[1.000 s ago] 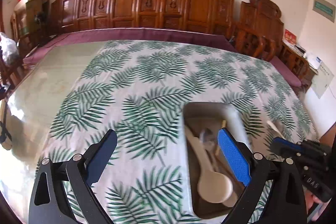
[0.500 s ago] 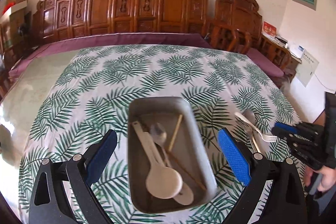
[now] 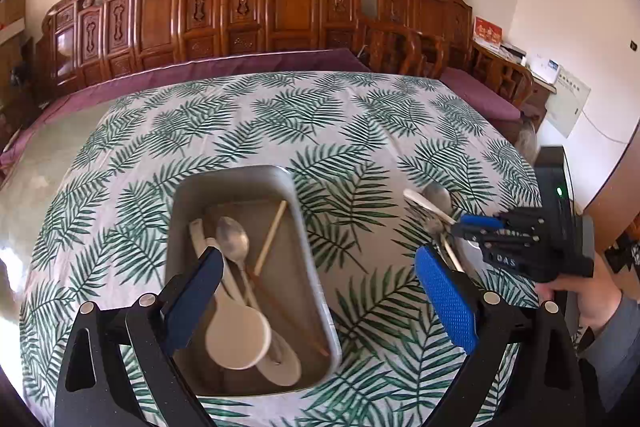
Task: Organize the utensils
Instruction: 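Move the right gripper to the pile and grasp a white plastic fork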
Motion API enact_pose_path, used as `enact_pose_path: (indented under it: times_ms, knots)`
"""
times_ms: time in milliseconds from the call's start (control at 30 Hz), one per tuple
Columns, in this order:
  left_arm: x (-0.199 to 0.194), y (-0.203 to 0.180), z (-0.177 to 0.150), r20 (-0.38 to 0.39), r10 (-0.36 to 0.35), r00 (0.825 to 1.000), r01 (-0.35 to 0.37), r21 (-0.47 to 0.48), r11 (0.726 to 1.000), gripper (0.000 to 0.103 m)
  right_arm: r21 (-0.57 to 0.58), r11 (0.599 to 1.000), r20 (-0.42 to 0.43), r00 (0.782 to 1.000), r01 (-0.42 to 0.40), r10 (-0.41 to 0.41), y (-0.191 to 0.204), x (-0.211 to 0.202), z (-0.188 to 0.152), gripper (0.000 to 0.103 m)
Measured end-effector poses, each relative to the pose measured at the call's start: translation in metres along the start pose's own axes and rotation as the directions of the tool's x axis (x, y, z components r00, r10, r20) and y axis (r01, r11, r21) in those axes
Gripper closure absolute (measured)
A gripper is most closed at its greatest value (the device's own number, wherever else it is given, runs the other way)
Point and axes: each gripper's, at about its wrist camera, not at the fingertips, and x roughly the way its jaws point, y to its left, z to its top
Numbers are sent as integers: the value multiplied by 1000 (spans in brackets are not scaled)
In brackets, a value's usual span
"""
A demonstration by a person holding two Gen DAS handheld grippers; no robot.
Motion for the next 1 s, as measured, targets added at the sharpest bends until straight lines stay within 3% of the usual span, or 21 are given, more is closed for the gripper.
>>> enact_pose_path:
  times_ms: [333, 467, 767, 1000]
  knots:
    - [16, -27, -5, -58, 4, 998, -1, 45, 999, 10, -71, 996, -63, 997, 46, -50, -6, 5, -1, 83]
    - [20, -36, -6, -74, 17, 997, -12, 61, 998, 10, -90, 996, -62, 998, 25, -31, -5, 3, -4, 96]
    - [48, -70, 0, -106, -4, 994, 11, 71, 997, 10, 25, 999, 56, 998, -42, 41, -33, -35, -1, 96]
    - [81, -94, 7, -142, -31, 989, 43, 81, 996, 10, 51, 998, 40, 999, -21, 19, -54, -33, -11, 96]
